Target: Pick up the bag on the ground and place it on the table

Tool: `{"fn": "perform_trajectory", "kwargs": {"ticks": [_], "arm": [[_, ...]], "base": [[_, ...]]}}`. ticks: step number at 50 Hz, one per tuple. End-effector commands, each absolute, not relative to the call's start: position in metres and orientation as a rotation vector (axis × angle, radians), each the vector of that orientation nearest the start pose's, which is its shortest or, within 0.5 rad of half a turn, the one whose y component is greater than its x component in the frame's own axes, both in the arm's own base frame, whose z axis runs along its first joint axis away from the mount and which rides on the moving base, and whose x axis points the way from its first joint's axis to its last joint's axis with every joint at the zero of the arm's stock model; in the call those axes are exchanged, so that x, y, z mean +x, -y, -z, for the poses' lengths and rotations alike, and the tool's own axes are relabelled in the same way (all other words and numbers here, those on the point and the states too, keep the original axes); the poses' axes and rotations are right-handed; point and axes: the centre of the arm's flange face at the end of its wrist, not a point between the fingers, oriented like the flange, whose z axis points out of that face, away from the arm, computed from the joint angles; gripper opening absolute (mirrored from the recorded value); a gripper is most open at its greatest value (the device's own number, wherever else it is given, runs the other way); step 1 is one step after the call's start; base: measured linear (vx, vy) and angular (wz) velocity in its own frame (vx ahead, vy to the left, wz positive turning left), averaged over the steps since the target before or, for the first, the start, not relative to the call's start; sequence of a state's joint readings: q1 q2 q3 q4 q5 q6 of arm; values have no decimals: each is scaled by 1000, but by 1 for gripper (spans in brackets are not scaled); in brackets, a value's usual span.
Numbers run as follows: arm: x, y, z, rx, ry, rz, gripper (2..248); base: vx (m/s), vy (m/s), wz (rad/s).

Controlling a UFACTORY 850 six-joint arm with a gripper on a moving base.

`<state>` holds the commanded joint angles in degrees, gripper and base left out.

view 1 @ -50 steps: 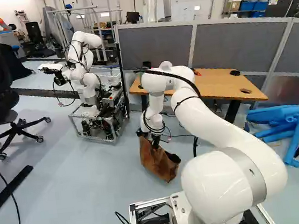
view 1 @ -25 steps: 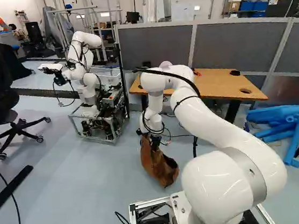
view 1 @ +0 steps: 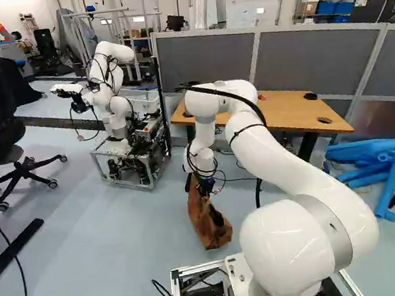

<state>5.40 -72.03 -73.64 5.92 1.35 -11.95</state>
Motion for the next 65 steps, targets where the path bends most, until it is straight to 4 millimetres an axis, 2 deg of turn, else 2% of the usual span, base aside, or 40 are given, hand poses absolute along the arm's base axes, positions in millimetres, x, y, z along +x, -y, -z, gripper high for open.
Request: {"fn": "perform_trajectory", "kwargs": {"ticks": [27,65], "arm": [[529,-50,-14,-3129,-161,81,21],[517,-49,-71,-3123,-197,54,21]], "base": [[0,0,0],[0,0,0]]}}
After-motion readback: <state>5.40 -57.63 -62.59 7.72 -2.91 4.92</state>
